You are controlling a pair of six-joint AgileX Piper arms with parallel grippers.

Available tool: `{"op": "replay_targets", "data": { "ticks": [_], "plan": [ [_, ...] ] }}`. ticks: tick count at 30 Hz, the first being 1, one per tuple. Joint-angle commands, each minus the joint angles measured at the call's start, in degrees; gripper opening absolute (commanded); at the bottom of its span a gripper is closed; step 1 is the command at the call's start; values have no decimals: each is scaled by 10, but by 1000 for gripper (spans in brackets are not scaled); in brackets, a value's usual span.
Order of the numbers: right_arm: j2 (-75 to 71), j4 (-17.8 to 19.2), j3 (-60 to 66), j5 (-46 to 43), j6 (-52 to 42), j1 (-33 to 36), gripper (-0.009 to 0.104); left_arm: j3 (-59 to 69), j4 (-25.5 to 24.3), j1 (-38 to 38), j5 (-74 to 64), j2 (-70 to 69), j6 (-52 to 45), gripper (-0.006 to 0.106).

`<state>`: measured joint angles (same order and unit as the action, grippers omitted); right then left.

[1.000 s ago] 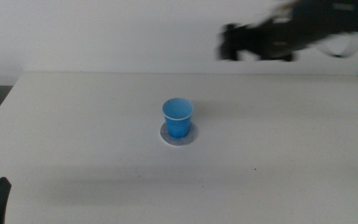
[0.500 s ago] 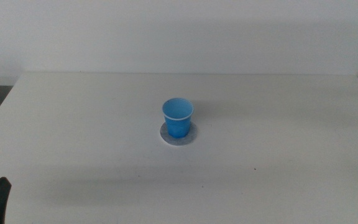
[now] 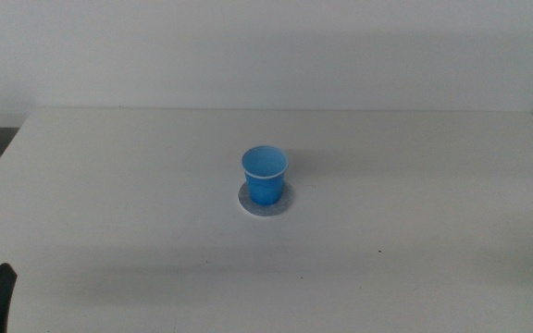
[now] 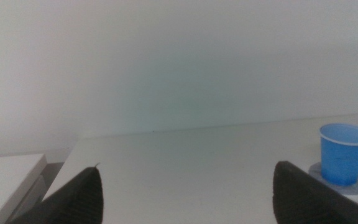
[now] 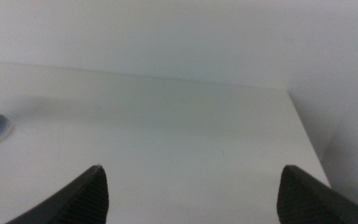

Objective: Place an empty cup on a cup mat.

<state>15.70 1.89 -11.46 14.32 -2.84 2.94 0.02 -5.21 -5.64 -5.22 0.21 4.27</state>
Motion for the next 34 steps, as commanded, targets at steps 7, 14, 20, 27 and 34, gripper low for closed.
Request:
{"op": "replay_targets", "data": {
  "ticks": [7,14,20,27,34],
  "plan": [
    [-127,14,62,-6,-6,-1,93,0,1,-1,3,-2,2,94],
    [-157,14,92,-4,-6,-1,93,0,1,-1,3,-2,2,94],
    [-157,14,97,-27,-6,-1,93,0,1,-1,3,-2,2,94],
    [-157,14,115,-82,-6,-1,93,0,1,-1,3,-2,2,94],
    [-157,13,115,-81,-6,-1,93,0,1,-1,3,-2,2,94]
  ]
}}
